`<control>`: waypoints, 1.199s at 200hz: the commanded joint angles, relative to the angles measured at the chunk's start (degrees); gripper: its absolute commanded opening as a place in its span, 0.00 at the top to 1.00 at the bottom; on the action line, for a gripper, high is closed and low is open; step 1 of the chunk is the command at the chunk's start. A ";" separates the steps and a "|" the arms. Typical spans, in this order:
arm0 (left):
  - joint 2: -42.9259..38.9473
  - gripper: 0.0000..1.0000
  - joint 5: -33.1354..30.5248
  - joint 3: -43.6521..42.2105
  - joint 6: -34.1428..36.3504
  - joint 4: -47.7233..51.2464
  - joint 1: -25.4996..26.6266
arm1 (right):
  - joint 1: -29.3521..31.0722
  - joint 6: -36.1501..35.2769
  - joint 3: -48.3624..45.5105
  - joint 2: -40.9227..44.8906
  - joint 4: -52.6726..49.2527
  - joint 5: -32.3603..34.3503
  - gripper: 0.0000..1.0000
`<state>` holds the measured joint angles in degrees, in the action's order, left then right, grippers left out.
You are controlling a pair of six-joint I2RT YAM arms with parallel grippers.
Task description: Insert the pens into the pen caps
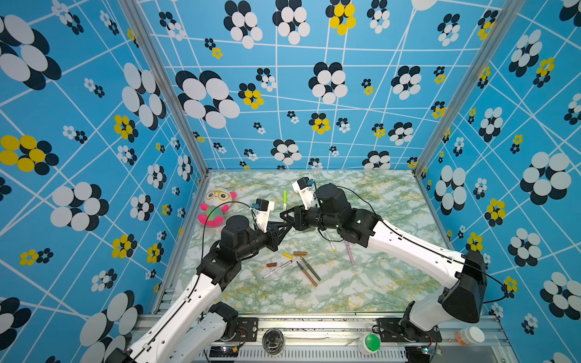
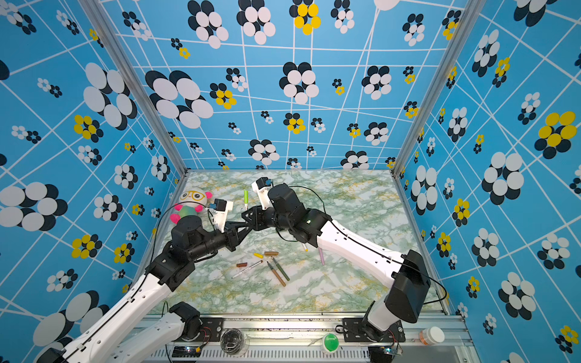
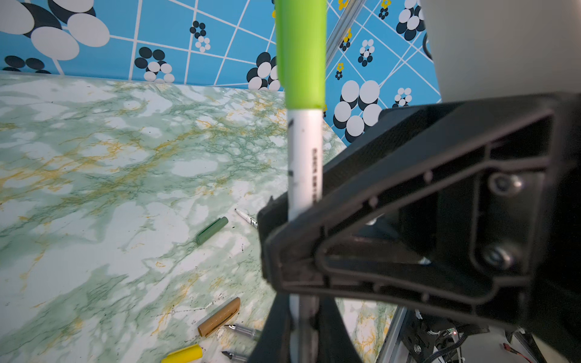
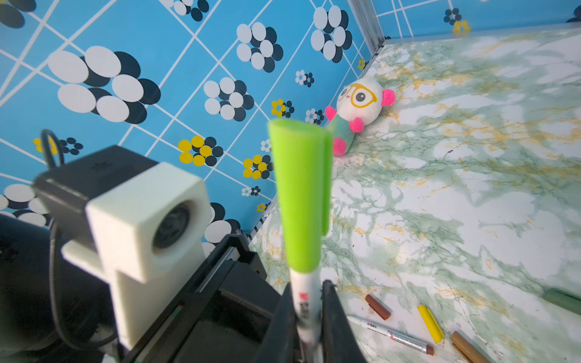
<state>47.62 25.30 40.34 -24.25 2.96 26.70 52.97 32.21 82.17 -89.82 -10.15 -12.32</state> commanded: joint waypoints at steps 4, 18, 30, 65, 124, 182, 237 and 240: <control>0.11 1.00 -0.66 -0.47 -0.76 -1.78 0.72 | -0.24 0.49 1.24 -0.06 0.31 2.37 0.95; 0.28 1.00 -1.31 -0.51 -1.25 -1.75 0.96 | -0.24 0.83 1.16 0.17 0.22 2.86 0.99; 0.30 1.00 -1.65 -0.60 -1.74 -1.88 0.99 | -0.24 1.16 1.11 0.30 0.14 3.62 0.99; -1.39 0.58 -1.51 -1.24 -1.87 -1.87 1.23 | -1.21 3.25 1.16 1.43 -4.02 8.95 1.00; -7.29 0.30 -0.57 -4.17 -0.60 -1.05 1.91 | -8.82 7.59 -5.33 5.74 -17.52 10.32 1.00; -5.18 0.27 -3.97 -3.87 0.28 1.85 1.87 | -15.03 -0.84 -12.46 5.37 -36.26 11.00 1.00; -0.78 0.27 -2.99 -2.45 -0.34 2.37 1.87 | -15.54 -6.46 -12.75 -4.79 -40.05 10.84 1.00; -0.77 0.27 -3.02 -2.46 -0.35 2.40 1.89 | -15.53 -6.54 -12.74 -5.37 -39.97 10.97 1.00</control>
<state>46.65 22.26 36.77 -25.26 4.73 28.21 37.45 29.17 69.69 -90.80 -46.19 -2.13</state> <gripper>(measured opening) 0.728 0.111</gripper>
